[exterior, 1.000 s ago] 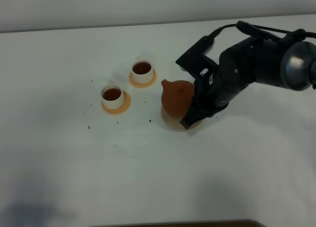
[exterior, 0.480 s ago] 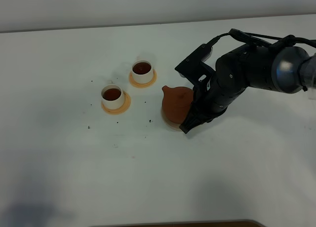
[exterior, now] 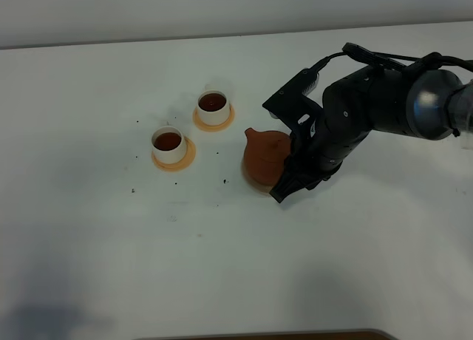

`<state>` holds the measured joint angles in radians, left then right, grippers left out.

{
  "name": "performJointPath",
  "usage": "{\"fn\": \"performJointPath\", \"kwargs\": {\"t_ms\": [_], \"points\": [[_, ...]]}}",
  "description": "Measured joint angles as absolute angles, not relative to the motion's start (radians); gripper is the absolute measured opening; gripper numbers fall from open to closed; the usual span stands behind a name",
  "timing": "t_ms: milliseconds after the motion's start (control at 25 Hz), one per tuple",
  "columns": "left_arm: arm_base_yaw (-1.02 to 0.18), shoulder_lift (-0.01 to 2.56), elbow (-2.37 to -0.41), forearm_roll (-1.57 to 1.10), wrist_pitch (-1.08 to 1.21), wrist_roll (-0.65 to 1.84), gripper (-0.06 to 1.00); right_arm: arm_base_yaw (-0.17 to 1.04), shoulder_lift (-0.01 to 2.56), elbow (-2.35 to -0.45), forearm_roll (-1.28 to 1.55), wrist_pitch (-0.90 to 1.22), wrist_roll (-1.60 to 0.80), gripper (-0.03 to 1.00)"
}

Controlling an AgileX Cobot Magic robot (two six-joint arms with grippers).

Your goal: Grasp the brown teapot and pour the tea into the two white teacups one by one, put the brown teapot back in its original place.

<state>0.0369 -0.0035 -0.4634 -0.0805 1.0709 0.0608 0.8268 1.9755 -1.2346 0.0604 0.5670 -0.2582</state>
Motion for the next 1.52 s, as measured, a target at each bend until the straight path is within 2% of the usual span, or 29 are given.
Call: {"fn": "performJointPath", "kwargs": {"t_ms": [160,280,480,680,800,1000,1520], "points": [[0.037,-0.004,-0.463,-0.08,1.071,0.061,0.57,0.827,1.963,-1.235,0.062,0.626,-0.258,0.49],[0.037,-0.004,-0.463,-0.08,1.071,0.061,0.57,0.827,1.927,-1.235,0.065,0.699,-0.258,0.53],[0.037,-0.004,-0.463,-0.08,1.071,0.061,0.57,0.827,1.842,-1.235,0.065,0.931,-0.256,0.52],[0.037,-0.004,-0.463,-0.08,1.071,0.061,0.57,0.827,1.748,-1.234,0.057,1.174,-0.203,0.47],[0.037,-0.004,-0.463,-0.08,1.071,0.061,0.57,0.827,1.667,-1.194,0.033,1.2,-0.153,0.43],[0.037,-0.004,-0.463,-0.08,1.071,0.061,0.57,0.827,1.457,-1.022,0.018,1.209,-0.089,0.4],[0.037,-0.004,-0.463,-0.08,1.071,0.061,0.57,0.827,0.796,-0.628,-0.013,1.215,0.028,0.39]]}}
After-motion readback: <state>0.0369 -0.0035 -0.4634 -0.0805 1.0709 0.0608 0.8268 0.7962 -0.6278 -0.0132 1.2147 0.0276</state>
